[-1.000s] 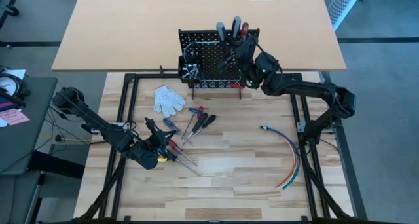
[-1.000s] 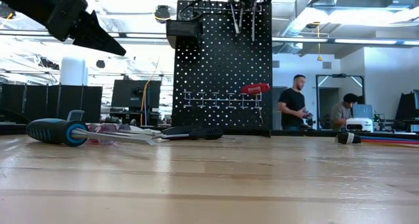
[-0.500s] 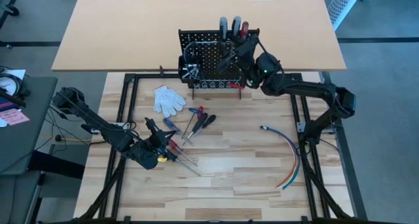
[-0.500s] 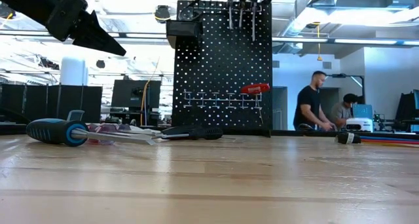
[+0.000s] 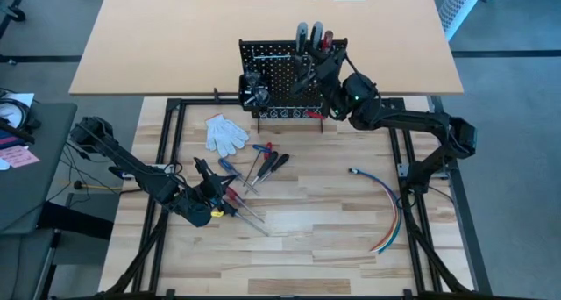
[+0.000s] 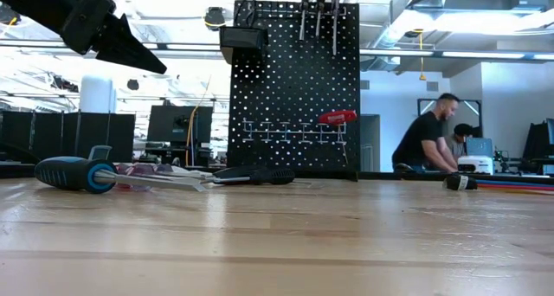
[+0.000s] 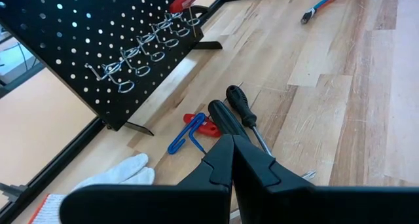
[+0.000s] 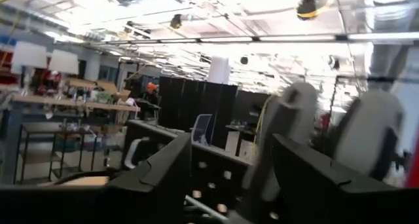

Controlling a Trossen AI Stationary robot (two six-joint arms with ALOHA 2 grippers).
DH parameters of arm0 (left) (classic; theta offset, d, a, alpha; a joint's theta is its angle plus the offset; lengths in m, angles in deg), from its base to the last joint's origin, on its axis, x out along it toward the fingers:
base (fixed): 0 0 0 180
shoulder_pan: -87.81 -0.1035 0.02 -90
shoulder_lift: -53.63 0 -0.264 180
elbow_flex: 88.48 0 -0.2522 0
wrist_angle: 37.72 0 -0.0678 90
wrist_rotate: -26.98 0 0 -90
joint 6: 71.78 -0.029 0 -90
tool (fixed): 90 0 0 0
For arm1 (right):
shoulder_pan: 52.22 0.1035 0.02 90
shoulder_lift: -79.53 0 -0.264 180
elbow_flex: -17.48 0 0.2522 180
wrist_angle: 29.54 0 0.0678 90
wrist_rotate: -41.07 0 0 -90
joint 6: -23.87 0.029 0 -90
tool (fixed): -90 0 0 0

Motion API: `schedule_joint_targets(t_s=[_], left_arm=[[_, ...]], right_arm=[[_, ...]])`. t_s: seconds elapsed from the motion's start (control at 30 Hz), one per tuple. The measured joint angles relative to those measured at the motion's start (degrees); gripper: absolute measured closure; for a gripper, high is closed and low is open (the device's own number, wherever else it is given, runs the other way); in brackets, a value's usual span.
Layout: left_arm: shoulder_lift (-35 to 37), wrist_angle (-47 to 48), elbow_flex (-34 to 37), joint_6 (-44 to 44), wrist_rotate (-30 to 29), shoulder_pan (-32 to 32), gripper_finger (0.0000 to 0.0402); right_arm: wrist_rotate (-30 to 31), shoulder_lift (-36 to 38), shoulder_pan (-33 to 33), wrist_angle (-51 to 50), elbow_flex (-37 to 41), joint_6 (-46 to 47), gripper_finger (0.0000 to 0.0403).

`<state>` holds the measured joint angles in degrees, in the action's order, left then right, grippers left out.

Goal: Hang tools onto peg board
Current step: Hang the grey screwdriver in the pegboard, then hang the transparent blue screwdriver on the peg board

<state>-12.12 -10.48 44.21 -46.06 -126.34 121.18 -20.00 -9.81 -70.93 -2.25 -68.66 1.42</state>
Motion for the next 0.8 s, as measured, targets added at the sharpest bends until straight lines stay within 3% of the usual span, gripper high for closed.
schedule_joint_targets(t_s=[0.67, 0.8], left_arm=[[0.0, 0.0, 0.0, 0.0, 0.0, 0.0, 0.0401], [0.0, 0.0, 0.0, 0.0, 0.3, 0.0, 0.0402]], right_arm=[[11.0, 0.0, 11.3, -0.6, 0.0, -16.2, 0.0188], [9.5, 1.7, 17.0, -10.1, 0.0, -18.0, 0.0188]])
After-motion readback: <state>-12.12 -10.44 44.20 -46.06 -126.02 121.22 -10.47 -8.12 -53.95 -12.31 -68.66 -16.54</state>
